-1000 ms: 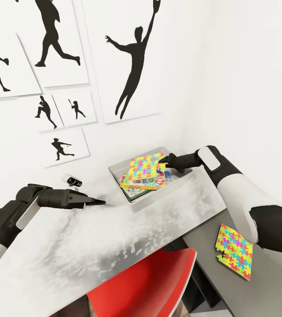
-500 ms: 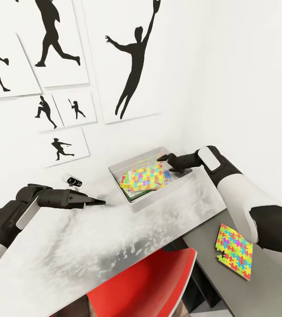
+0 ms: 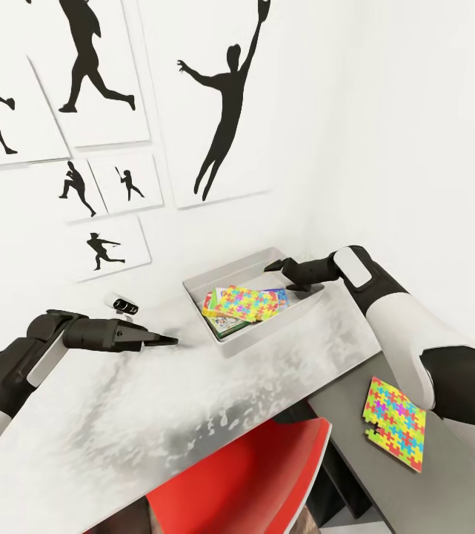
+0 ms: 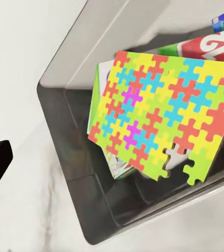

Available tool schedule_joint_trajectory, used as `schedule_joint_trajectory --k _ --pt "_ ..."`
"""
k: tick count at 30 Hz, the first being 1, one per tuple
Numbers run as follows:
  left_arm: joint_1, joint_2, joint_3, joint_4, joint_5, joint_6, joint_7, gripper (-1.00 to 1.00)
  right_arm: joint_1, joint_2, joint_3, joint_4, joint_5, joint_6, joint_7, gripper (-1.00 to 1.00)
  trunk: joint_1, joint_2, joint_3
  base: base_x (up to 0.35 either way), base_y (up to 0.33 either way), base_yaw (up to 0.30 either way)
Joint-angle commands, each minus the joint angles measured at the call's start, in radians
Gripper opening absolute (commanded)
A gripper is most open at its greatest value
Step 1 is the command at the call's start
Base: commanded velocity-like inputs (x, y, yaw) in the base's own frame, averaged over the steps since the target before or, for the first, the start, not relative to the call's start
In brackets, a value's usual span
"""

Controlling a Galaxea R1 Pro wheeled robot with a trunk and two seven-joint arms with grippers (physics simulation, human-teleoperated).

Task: Put all the toys in the child's room - the three board games (two on the bed and one on the table), the two jigsaw puzzles on the table, and the tennis ball on the table - inside the toy box on the table in the child's room.

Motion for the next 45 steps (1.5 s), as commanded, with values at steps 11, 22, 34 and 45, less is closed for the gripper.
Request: schedule_joint_trajectory --k 11,22,34,45 --pt "-0.001 0.0 -0.003 0.001 0.0 0.011 -0.005 1.0 0.0 -0.004 0.005 -0.006 0.005 0.001 0.007 1.0 0.001 -0.002 -0.002 0.0 0.0 0.0" --pt "-0.001 -0.001 -0.003 0.001 0.0 0.011 -0.005 1.0 0.0 -0.004 0.005 -0.007 -0.002 -0.048 0.008 1.0 0.001 -0.002 0.003 -0.103 0.083 -0.065" --pt "-0.001 -0.001 -0.003 0.002 0.0 0.011 -0.005 1.0 0.0 -0.004 0.005 -0.007 -0.001 -0.054 0.008 1.0 0.001 -0.002 0.014 -0.022 0.057 -0.207" --pt "-0.001 -0.001 -0.002 0.002 0.0 0.011 -0.005 1.0 0.0 -0.003 0.006 -0.007 0.002 -0.056 0.007 1.0 0.001 -0.002 0.025 -0.055 0.071 -0.22"
